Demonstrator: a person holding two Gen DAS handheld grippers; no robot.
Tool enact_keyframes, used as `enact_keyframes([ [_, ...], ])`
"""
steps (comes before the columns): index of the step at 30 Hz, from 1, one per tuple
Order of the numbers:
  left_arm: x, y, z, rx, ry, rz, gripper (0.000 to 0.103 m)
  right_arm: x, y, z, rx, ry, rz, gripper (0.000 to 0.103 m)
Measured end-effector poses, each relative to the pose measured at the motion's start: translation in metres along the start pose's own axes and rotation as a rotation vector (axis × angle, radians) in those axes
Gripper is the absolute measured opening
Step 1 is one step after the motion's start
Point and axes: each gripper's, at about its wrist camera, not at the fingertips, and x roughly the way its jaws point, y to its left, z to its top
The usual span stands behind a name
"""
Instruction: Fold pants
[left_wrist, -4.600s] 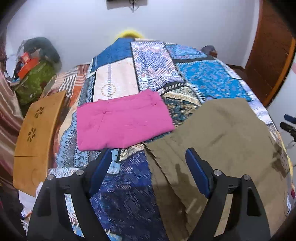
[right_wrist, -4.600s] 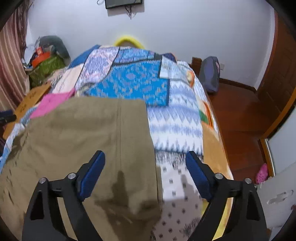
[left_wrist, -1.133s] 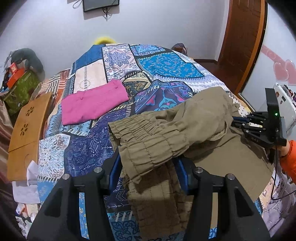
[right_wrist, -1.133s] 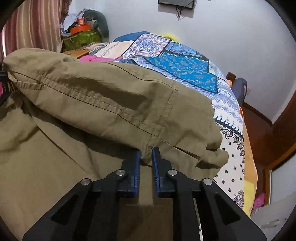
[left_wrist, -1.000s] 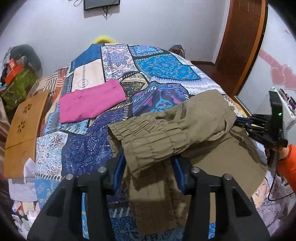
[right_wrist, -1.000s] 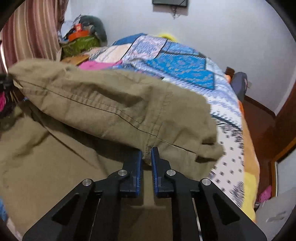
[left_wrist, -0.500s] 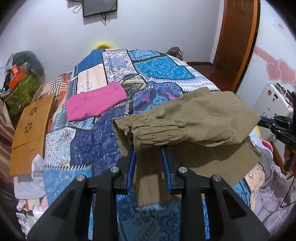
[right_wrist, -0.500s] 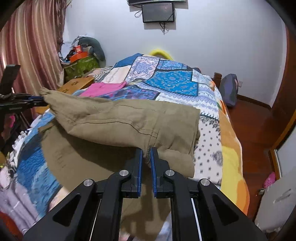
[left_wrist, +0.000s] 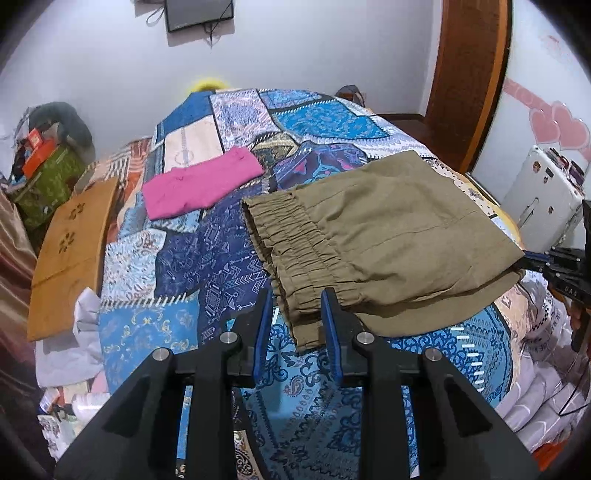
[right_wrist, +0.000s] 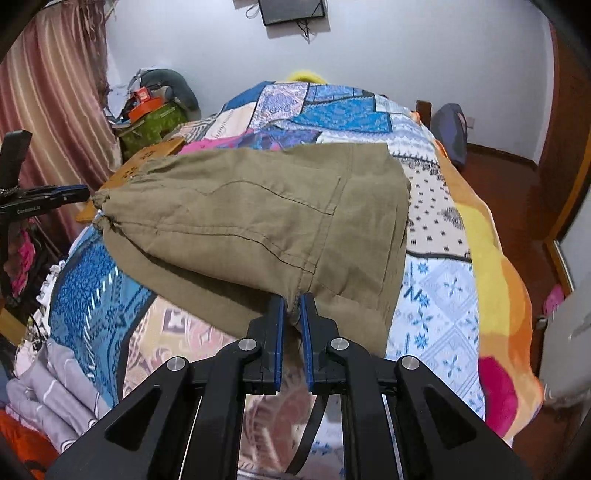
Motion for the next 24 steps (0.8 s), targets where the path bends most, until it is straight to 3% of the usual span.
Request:
enact_keyframes([
  [4, -0.006, -0.017, 0.005, 0.076, -0.025, 0.008, 0.034, -0.010, 0.008, 0.006, -0.041, -0.013, -0.034, 0.012],
  [5, -0.005, -0.026, 0.007, 0.107, -0.028, 0.005, 0.045, -0.013, 0.009, 0.008, -0.053, -0.020, -0.042, 0.012],
  [6, -0.003, -0.033, 0.008, 0.132, -0.028, 0.007, 0.063, -0.017, 0.011, 0.009, -0.067, -0.031, -0.036, 0.012],
  [8, 0.000, -0.050, 0.009, 0.190, -0.040, 0.012, 0.077, -0.023, 0.015, 0.009, -0.076, -0.051, -0.030, 0.014],
  [12, 0.014, -0.083, 0.007, 0.321, -0.029, 0.020, 0.077, -0.022, 0.026, 0.012, -0.103, -0.063, -0.002, 0.022],
  [15, 0.031, -0.104, 0.003, 0.416, 0.011, 0.026, 0.077, -0.013, 0.037, 0.013, -0.128, -0.049, 0.019, 0.033],
  [20, 0.054, -0.126, -0.004, 0.560, 0.058, 0.031, 0.077, 0.007, 0.056, 0.015, -0.171, -0.028, 0.068, 0.036],
  [24, 0.056, -0.132, 0.006, 0.573, 0.050, -0.005, 0.077, 0.020, 0.071, 0.017, -0.216, -0.018, 0.100, 0.037],
])
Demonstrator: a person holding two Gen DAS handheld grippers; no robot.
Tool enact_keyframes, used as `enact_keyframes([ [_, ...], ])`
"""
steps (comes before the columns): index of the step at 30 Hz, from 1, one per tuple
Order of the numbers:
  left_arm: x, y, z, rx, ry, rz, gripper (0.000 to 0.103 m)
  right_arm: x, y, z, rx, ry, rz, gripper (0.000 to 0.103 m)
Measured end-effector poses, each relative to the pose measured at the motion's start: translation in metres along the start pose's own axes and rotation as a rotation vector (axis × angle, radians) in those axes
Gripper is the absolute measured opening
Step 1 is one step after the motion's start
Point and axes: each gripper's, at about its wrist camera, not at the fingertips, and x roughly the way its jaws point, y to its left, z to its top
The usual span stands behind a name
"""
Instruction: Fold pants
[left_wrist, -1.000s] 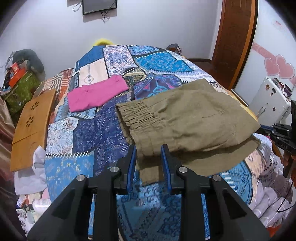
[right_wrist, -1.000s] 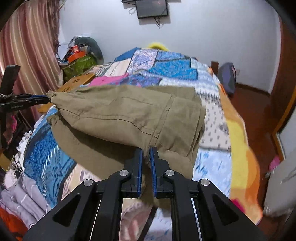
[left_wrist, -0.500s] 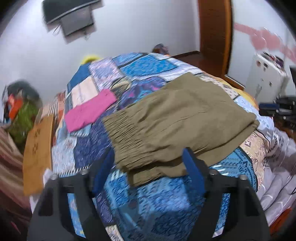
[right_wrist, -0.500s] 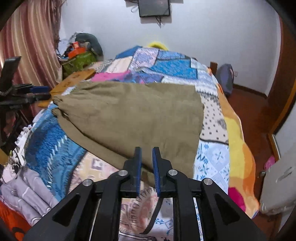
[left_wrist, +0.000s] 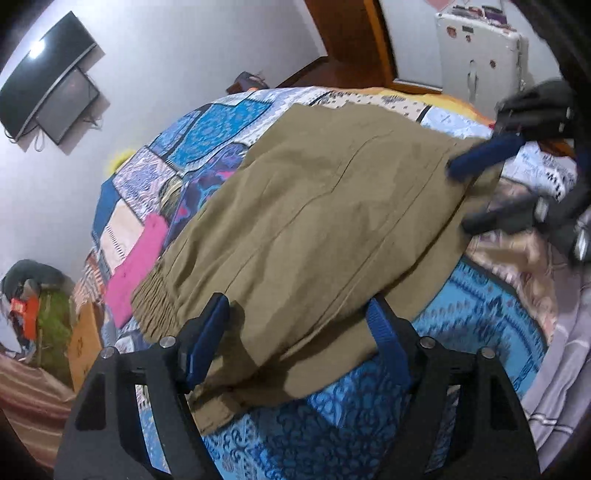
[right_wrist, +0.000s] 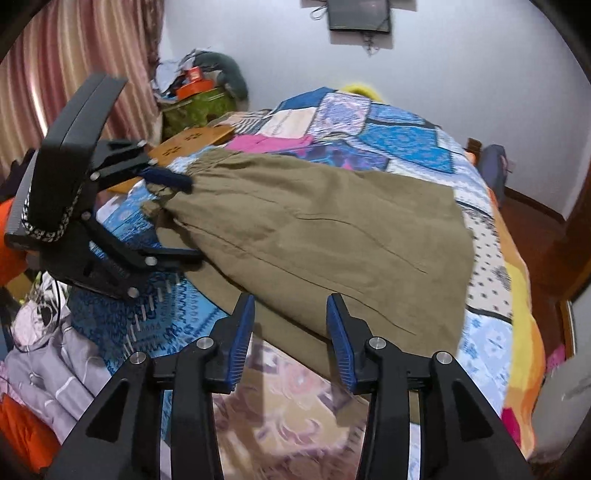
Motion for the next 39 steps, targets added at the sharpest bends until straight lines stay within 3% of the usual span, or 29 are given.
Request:
enact_keyframes([
  [8, -0.005, 0.023, 0.012, -0.115, -0.035, -0.103, 0.072, 0.023, 0.016, 0.009, -0.102, -0.009, -0.028, 0.037],
  [12, -0.005, 0.020, 0.008, -0.123, -0.037, -0.109, 0.072, 0.025, 0.016, 0.010, -0.127, -0.037, -0.065, 0.036],
  [14, -0.005, 0.017, 0.005, -0.115, -0.039, -0.106, 0.072, 0.023, 0.015, 0.011, -0.121, -0.051, -0.053, 0.017],
  [17, -0.003, 0.009, 0.000, -0.091, -0.041, -0.068, 0.068, 0.018, 0.018, 0.015, -0.112, -0.066, -0.040, 0.009],
  [20, -0.004, 0.006, -0.002, -0.081, -0.048, -0.022, 0.055, 0.012, 0.017, 0.018, -0.081, -0.081, -0.019, 0.007],
  [23, -0.008, 0.011, -0.002, -0.101, -0.054, 0.026, 0.030, 0.004, 0.014, 0.021, -0.042, -0.093, 0.003, 0.007],
  [25, -0.014, 0.016, -0.002, -0.130, -0.068, -0.001, 0.022, 0.001, 0.015, 0.021, -0.035, -0.093, 0.014, 0.006],
  [34, -0.030, 0.008, -0.015, -0.139, -0.076, -0.063, 0.021, -0.016, 0.027, 0.012, -0.039, -0.079, 0.022, 0.006],
  [39, -0.024, 0.001, -0.026, -0.157, -0.031, -0.096, 0.025, -0.007, 0.028, 0.002, -0.011, 0.004, 0.049, 0.011],
])
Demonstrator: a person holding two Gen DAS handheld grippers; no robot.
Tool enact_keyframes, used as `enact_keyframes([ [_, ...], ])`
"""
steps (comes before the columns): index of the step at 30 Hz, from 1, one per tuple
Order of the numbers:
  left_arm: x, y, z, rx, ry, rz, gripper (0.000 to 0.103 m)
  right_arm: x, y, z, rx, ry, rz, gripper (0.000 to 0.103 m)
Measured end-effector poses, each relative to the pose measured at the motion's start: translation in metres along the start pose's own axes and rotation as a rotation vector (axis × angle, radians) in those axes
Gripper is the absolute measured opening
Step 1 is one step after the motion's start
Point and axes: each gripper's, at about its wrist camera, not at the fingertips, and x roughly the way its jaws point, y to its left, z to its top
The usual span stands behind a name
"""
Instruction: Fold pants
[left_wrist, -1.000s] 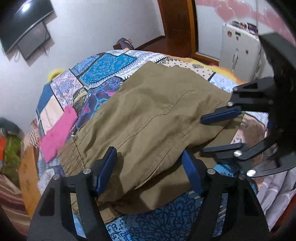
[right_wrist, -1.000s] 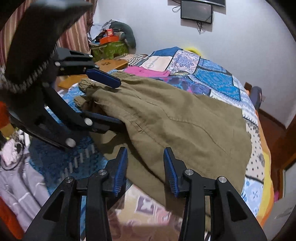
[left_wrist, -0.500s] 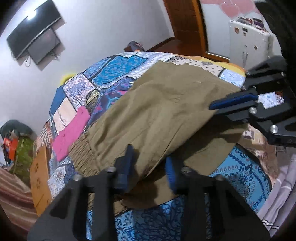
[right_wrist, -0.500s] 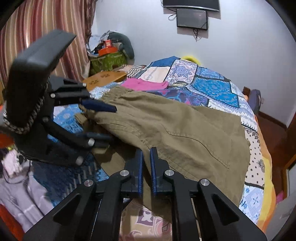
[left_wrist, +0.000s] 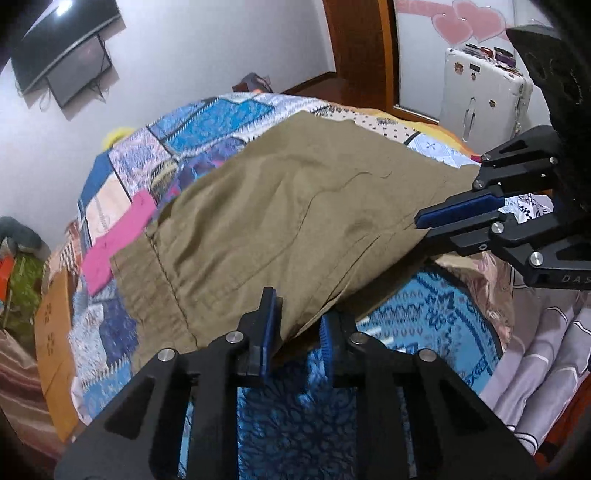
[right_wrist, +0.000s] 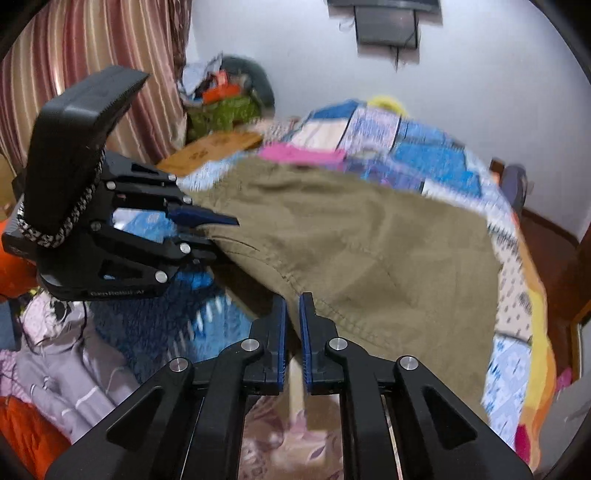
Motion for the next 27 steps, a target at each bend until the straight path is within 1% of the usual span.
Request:
enact_keyframes([
  [1, -0.002, 0.001, -0.001, -0.010, 0.002, -0.009, 0.026, 0.000, -0.002, -0.001, 0.014, 0.009, 0.007, 0.012],
  [3, -0.011, 0.009, -0.004, -0.044, -0.004, -0.041, 0.034, -0.003, -0.005, 0.000, 0.038, 0.018, 0.024, 0.017],
  [5, -0.022, 0.016, -0.005, -0.081, -0.025, -0.075, 0.041, -0.014, -0.009, 0.004, 0.054, -0.010, 0.042, 0.028],
  [6, -0.030, 0.022, -0.006, -0.103, -0.047, -0.085, 0.044, -0.019, -0.011, 0.006, 0.060, -0.027, 0.047, 0.031],
  [7, -0.036, 0.026, -0.005, -0.118, -0.064, -0.084, 0.046, -0.022, -0.012, 0.009, 0.066, -0.042, 0.051, 0.034],
  [8, -0.042, 0.031, -0.004, -0.137, -0.082, -0.077, 0.047, -0.026, -0.013, 0.012, 0.077, -0.063, 0.055, 0.035],
  [10, -0.049, 0.043, 0.000, -0.195, -0.115, -0.073, 0.050, -0.027, -0.017, 0.017, 0.099, -0.089, 0.046, 0.040],
  [11, -0.048, 0.053, 0.002, -0.244, -0.124, -0.076, 0.053, -0.023, -0.021, 0.020, 0.119, -0.097, 0.031, 0.042],
  [13, -0.040, 0.066, 0.004, -0.317, -0.114, -0.069, 0.053, -0.012, -0.027, 0.020, 0.162, -0.086, 0.019, 0.043],
  [14, -0.030, 0.073, 0.003, -0.358, -0.093, -0.063, 0.053, -0.006, -0.029, 0.019, 0.179, -0.077, 0.016, 0.043],
  [16, -0.015, 0.080, -0.002, -0.393, -0.054, -0.063, 0.053, 0.010, -0.033, 0.013, 0.210, -0.032, 0.002, 0.043],
  [18, 0.005, 0.082, -0.011, -0.396, 0.006, -0.006, 0.055, 0.031, -0.038, 0.003, 0.222, 0.044, -0.001, 0.043],
  [19, 0.012, 0.082, -0.015, -0.382, 0.032, 0.038, 0.059, 0.034, -0.039, -0.002, 0.221, 0.052, 0.000, 0.043],
  [20, 0.017, 0.082, -0.021, -0.380, 0.040, 0.055, 0.065, 0.032, -0.040, -0.007, 0.214, 0.028, 0.008, 0.043],
  [21, 0.017, 0.084, -0.025, -0.394, 0.030, 0.054, 0.067, 0.029, -0.041, -0.009, 0.209, 0.026, 0.002, 0.043],
  [25, 0.016, 0.088, -0.029, -0.420, 0.025, 0.068, 0.069, 0.018, -0.052, -0.017, 0.223, 0.043, -0.035, 0.043],
  [26, 0.016, 0.088, -0.030, -0.424, 0.024, 0.066, 0.069, 0.013, -0.056, -0.022, 0.226, 0.048, -0.078, 0.043],
  [27, 0.016, 0.089, -0.032, -0.430, 0.023, 0.063, 0.069, 0.009, -0.061, -0.027, 0.228, 0.049, -0.099, 0.043],
])
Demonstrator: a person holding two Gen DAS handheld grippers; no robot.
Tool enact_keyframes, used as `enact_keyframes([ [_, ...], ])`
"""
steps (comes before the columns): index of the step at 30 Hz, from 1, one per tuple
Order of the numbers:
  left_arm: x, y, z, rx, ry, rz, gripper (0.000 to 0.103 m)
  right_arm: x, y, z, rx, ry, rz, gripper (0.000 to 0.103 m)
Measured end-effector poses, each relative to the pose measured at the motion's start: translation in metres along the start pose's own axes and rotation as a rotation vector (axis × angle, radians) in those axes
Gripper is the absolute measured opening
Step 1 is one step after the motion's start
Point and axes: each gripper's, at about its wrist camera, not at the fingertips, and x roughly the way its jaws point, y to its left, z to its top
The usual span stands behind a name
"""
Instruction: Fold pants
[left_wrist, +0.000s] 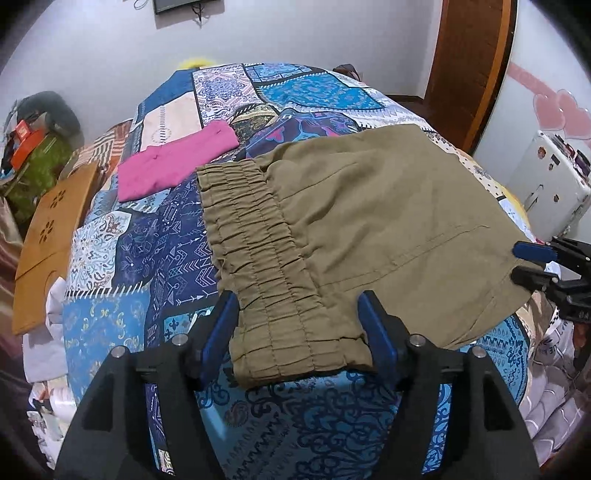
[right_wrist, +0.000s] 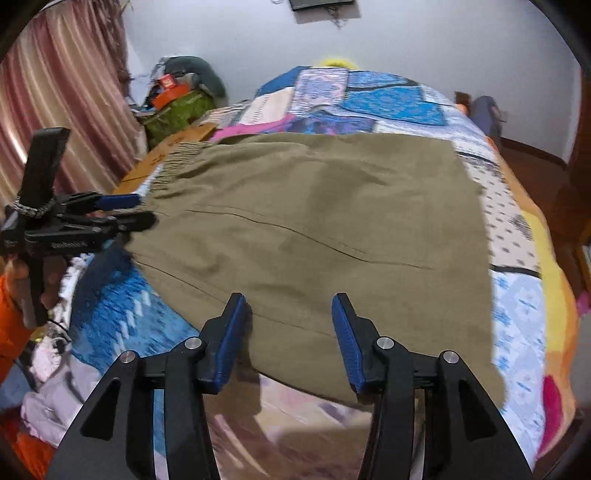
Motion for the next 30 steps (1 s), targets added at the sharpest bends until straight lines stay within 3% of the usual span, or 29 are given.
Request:
enact_keyframes([
  [3, 0.003, 0.003, -0.002, -0.017, 0.000, 0.001, 0.074, -0.010, -0.032, -0.013, 0.091, 0.013, -0.026, 0.043],
  [5, 0.005, 0.008, -0.005, -0.042, 0.007, -0.023, 0.075, -0.015, -0.052, -0.026, 0.135, 0.035, -0.101, 0.043],
  [8, 0.010, 0.013, -0.009, -0.091, 0.016, -0.051, 0.078, -0.021, -0.073, -0.044, 0.249, 0.034, -0.034, 0.044],
  [11, 0.007, 0.014, -0.007, -0.098, 0.019, -0.060, 0.078, -0.021, -0.065, -0.044, 0.171, 0.056, -0.146, 0.045],
  [13, 0.000, 0.012, -0.003, -0.084, 0.012, -0.054, 0.077, -0.023, -0.069, -0.043, 0.196, 0.058, -0.130, 0.045],
  [16, -0.019, 0.012, 0.007, -0.047, -0.029, -0.028, 0.077, -0.029, -0.075, -0.033, 0.202, 0.064, -0.124, 0.045],
  [21, -0.046, 0.030, 0.040, -0.069, -0.117, -0.005, 0.077, -0.050, -0.079, -0.005, 0.172, -0.025, -0.148, 0.047],
  [25, -0.035, 0.049, 0.067, -0.110, -0.116, 0.027, 0.077, -0.049, -0.085, 0.025, 0.148, -0.079, -0.153, 0.049],
  [30, -0.001, 0.063, 0.090, -0.150, -0.061, -0.001, 0.077, -0.040, -0.091, 0.058, 0.121, -0.118, -0.136, 0.053],
])
